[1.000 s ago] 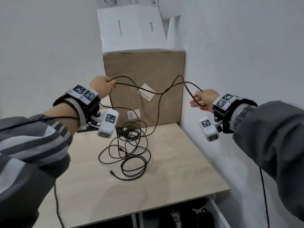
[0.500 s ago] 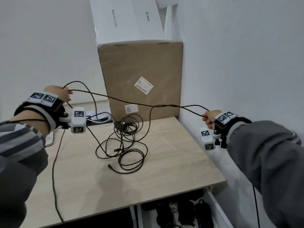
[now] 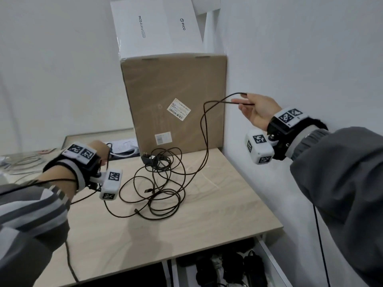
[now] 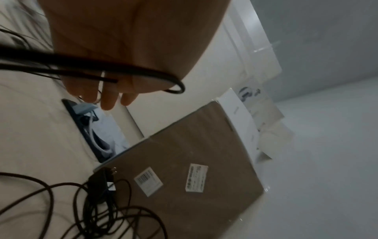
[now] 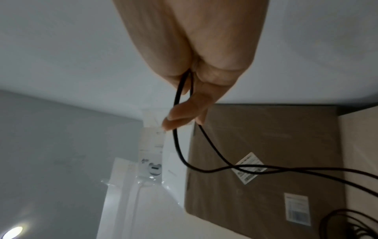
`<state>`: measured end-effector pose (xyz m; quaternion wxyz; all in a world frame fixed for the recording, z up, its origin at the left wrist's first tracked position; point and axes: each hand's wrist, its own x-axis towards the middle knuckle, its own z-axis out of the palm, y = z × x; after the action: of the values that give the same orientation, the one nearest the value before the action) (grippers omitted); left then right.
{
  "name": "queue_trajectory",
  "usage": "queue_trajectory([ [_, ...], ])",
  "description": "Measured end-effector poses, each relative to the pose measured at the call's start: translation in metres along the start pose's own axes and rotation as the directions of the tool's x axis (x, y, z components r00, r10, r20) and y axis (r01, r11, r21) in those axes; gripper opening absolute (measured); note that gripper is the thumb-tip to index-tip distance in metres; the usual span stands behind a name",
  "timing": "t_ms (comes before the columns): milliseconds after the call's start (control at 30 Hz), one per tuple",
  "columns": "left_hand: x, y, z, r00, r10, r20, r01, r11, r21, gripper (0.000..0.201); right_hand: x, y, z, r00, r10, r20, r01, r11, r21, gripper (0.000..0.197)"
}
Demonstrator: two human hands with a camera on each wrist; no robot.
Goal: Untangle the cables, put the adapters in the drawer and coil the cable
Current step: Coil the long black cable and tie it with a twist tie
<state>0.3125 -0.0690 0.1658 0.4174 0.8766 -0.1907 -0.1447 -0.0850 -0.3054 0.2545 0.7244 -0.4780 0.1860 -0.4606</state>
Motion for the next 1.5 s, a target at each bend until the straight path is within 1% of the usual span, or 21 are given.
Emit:
queue_trajectory([
  [133,-0.035,0.042,0.024,0.985,0.163,0.059,-0.167,0.984,0.068,0.031,0.002,-0.025,0.029,0.999,-0.034,0.031,0.033,0.999,0.024,0.023],
  [233,-0.051,0.06,0.04,0.967,0.245,0.065,-0.253,0.947,0.2,0.029,0.001,-0.046,0.05,0.994,-0.083,0.065,0.082,0.997,0.013,0.025],
  [333,-0.059,0.068,0.038,0.962,0.269,0.044,-0.261,0.86,0.439,0.035,-0.001,-0.076,0.067,0.983,-0.18,0.042,0.178,0.982,0.061,0.024],
  [433,-0.06,0.068,0.034,0.958,0.28,0.064,-0.268,0.793,0.547,0.036,-0.005,-0.107,0.08,0.962,-0.273,-0.005,0.272,0.957,0.103,0.024],
  [533,-0.03,0.065,0.039,0.95,0.25,0.187,-0.307,0.638,0.706,0.032,-0.009,-0.128,0.088,0.945,-0.328,-0.011,0.327,0.939,0.104,0.022],
  [600,-0.028,0.077,0.052,0.938,0.267,0.221,-0.346,0.675,0.652,0.028,-0.012,-0.136,0.093,0.937,-0.349,0.013,0.346,0.933,0.102,0.019],
  [667,-0.059,0.104,0.064,0.884,0.416,0.213,-0.466,0.745,0.478,0.032,-0.017,-0.139,0.098,0.934,-0.353,0.051,0.348,0.933,0.09,0.018],
  [733,-0.093,0.135,0.084,0.818,0.551,0.163,-0.574,0.799,0.18,0.051,-0.021,-0.142,0.102,0.93,-0.36,0.076,0.353,0.931,0.09,0.018],
  [800,-0.124,0.166,0.103,0.715,0.622,0.319,-0.64,0.766,-0.06,0.077,-0.025,-0.148,0.103,0.925,-0.372,0.08,0.363,0.926,0.108,0.019],
  [867,-0.145,0.182,0.127,0.579,0.595,0.557,-0.724,0.69,0.016,0.095,-0.024,-0.154,0.102,0.915,-0.396,0.075,0.385,0.914,0.128,0.021],
  [900,-0.147,0.182,0.14,0.554,0.548,0.627,-0.754,0.649,0.101,0.097,-0.023,-0.156,0.1,0.911,-0.407,0.073,0.394,0.908,0.141,0.021],
  [933,-0.146,0.181,0.151,0.573,0.511,0.641,-0.764,0.616,0.193,0.093,-0.021,-0.159,0.097,0.907,-0.415,0.075,0.4,0.903,0.158,0.023],
  [1000,-0.136,0.173,0.166,0.636,0.473,0.61,-0.735,0.612,0.292,0.065,-0.016,-0.164,0.086,0.898,-0.438,0.043,0.423,0.886,0.192,0.026],
  [1067,-0.127,0.161,0.169,0.635,0.443,0.633,-0.672,0.722,0.168,0.035,-0.015,-0.164,0.075,0.891,-0.454,-0.029,0.453,0.88,0.143,0.027],
  [1100,-0.126,0.159,0.163,0.643,0.451,0.619,-0.644,0.756,0.118,0.032,-0.015,-0.161,0.068,0.889,-0.454,-0.056,0.458,0.885,0.089,0.026],
  [1200,-0.119,0.171,0.128,0.762,0.526,0.377,-0.587,0.807,0.059,0.032,-0.011,-0.139,0.049,0.928,-0.352,-0.12,0.346,0.936,-0.071,0.011],
  [1233,-0.116,0.179,0.115,0.79,0.539,0.291,-0.567,0.824,0.014,0.031,-0.008,-0.129,0.04,0.94,-0.314,-0.13,0.287,0.939,-0.191,0.012],
  [1300,-0.113,0.196,0.085,0.801,0.578,0.154,-0.578,0.814,-0.054,0.032,-0.005,-0.1,0.028,0.978,-0.174,-0.116,0.117,0.915,-0.387,0.031],
  [1333,-0.113,0.204,0.07,0.794,0.6,0.102,-0.596,0.8,-0.068,0.033,-0.007,-0.08,0.023,0.975,-0.132,-0.177,0.028,0.869,-0.494,0.036],
  [1400,-0.114,0.216,0.044,0.772,0.634,0.045,-0.632,0.773,-0.056,0.035,-0.005,-0.044,0.011,0.976,-0.03,-0.217,-0.079,0.876,-0.476,0.024],
  [1500,-0.116,0.227,0.012,0.759,0.651,-0.009,-0.65,0.758,-0.064,0.034,-0.007,-0.003,-0.005,0.967,0.076,-0.243,-0.214,0.76,-0.614,0.024],
])
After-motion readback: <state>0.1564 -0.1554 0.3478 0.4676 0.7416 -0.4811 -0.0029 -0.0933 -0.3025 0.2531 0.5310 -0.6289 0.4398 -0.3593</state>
